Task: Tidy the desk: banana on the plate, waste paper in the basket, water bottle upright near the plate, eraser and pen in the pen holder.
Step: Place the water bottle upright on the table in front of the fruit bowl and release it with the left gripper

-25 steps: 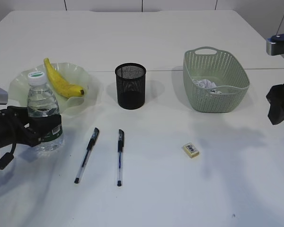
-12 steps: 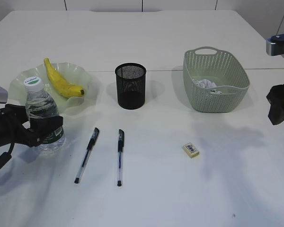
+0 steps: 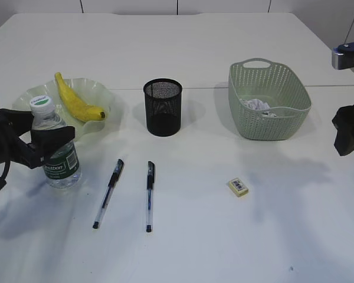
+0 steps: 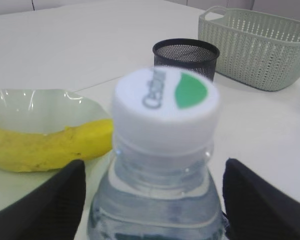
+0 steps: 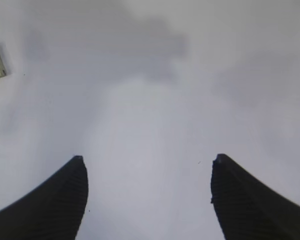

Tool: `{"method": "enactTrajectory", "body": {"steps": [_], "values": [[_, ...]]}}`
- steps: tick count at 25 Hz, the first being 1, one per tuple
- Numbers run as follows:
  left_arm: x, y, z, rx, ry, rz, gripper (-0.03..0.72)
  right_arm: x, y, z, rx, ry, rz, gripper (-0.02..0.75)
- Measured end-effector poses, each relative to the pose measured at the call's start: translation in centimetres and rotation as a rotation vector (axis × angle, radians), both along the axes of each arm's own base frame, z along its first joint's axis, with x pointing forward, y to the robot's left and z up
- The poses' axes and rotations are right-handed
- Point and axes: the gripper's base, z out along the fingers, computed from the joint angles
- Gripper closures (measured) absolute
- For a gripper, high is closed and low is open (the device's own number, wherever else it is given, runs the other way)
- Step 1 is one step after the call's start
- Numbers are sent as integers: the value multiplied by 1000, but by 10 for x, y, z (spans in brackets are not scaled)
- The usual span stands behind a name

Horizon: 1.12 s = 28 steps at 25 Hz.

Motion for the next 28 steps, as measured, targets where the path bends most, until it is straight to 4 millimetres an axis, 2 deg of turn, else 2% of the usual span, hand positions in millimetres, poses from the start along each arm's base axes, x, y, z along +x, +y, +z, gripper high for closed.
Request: {"method": "enactTrajectory", "body": {"steps": [8,17,28], "values": [[-1,0,14,6,-47,-4,86,0,0,0,0,0,0,167],[-1,0,16,6,-54,-4,96,0,0,0,-1,0,4,168],[-2,3,43,-8,-139,46,97,0,0,0,-3,5,4,168]]}}
